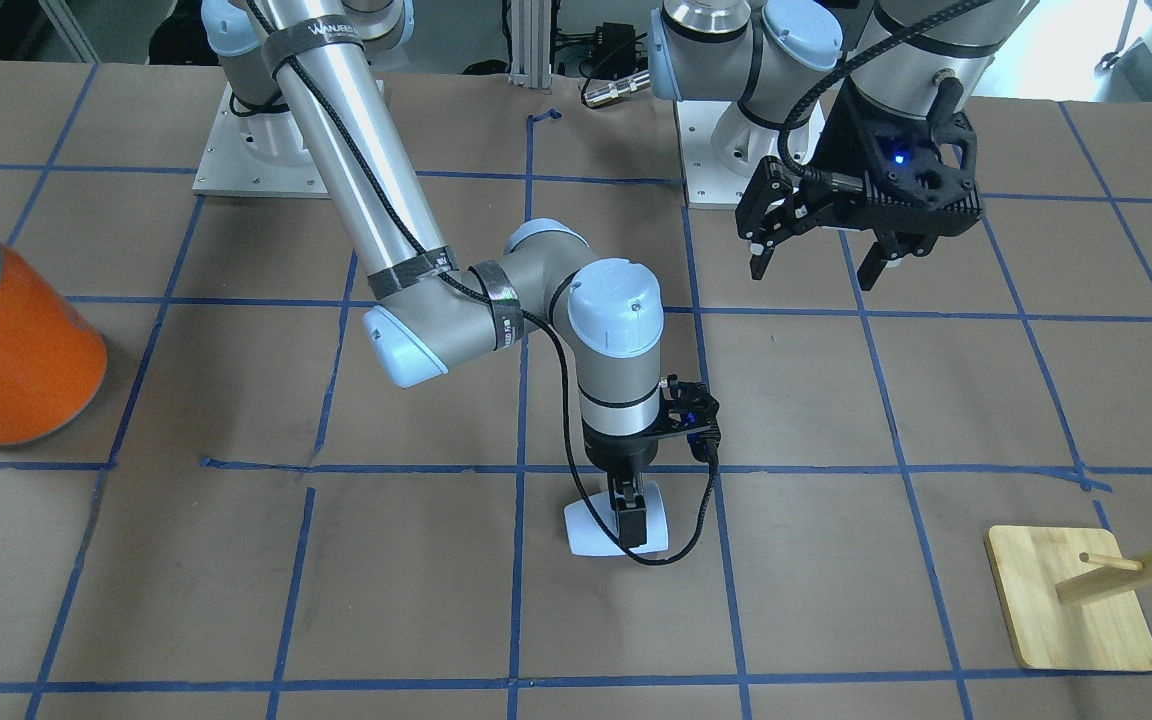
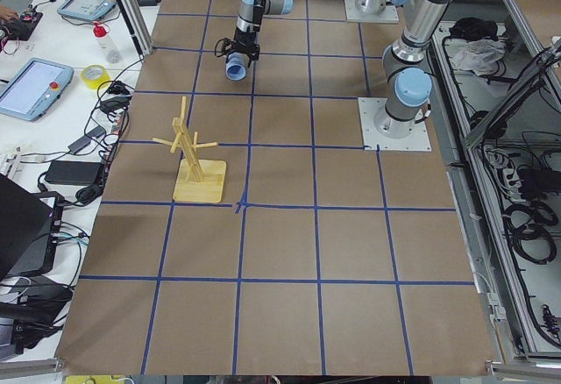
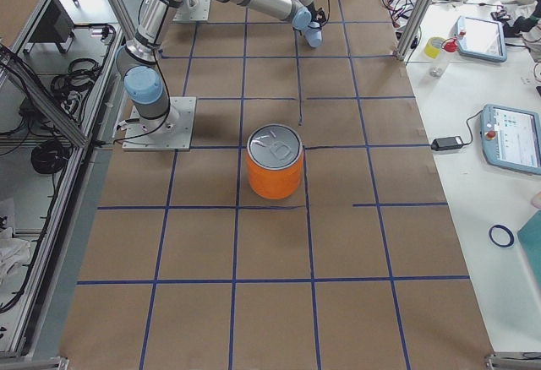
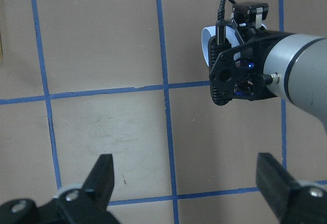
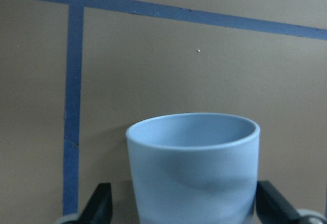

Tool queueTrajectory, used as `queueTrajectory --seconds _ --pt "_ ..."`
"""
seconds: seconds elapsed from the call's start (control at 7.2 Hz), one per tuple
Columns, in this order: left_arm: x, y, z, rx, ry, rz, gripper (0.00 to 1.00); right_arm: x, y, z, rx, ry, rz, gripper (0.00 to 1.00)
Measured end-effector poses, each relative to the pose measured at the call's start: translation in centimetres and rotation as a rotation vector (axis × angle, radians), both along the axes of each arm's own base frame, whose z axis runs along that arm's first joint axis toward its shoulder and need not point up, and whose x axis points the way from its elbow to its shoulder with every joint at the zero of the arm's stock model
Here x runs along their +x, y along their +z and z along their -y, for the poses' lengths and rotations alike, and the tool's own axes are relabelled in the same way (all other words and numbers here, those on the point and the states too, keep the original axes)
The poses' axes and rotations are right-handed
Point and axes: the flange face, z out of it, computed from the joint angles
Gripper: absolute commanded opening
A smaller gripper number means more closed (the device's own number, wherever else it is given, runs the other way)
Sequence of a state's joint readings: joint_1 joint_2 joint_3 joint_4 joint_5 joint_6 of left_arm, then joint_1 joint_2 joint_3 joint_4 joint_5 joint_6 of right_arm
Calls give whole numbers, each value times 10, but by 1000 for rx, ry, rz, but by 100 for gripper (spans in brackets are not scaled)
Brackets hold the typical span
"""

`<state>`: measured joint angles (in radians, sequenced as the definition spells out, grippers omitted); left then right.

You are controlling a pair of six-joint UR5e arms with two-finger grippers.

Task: Flip cup
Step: 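Lay the cup on its side and open the right gripper, then withdraw the right arm while the left gripper moves toward the cup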

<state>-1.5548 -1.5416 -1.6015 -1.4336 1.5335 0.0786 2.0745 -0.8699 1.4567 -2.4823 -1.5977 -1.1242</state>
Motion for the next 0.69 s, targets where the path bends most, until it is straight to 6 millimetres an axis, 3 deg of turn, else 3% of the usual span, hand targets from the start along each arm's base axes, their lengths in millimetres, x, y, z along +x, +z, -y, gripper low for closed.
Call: queueTrajectory --seconds 0.14,0.28,0.69 --pt "2 0 1 -1 -5 0 100 -9 21 6 -8 -76 27 100" --pt "8 0 3 0 -15 -7 100 -31 52 16 8 -213 56 100" --pt "33 -15 19 48 -1 -114 100 -160 137 46 95 -684 98 100"
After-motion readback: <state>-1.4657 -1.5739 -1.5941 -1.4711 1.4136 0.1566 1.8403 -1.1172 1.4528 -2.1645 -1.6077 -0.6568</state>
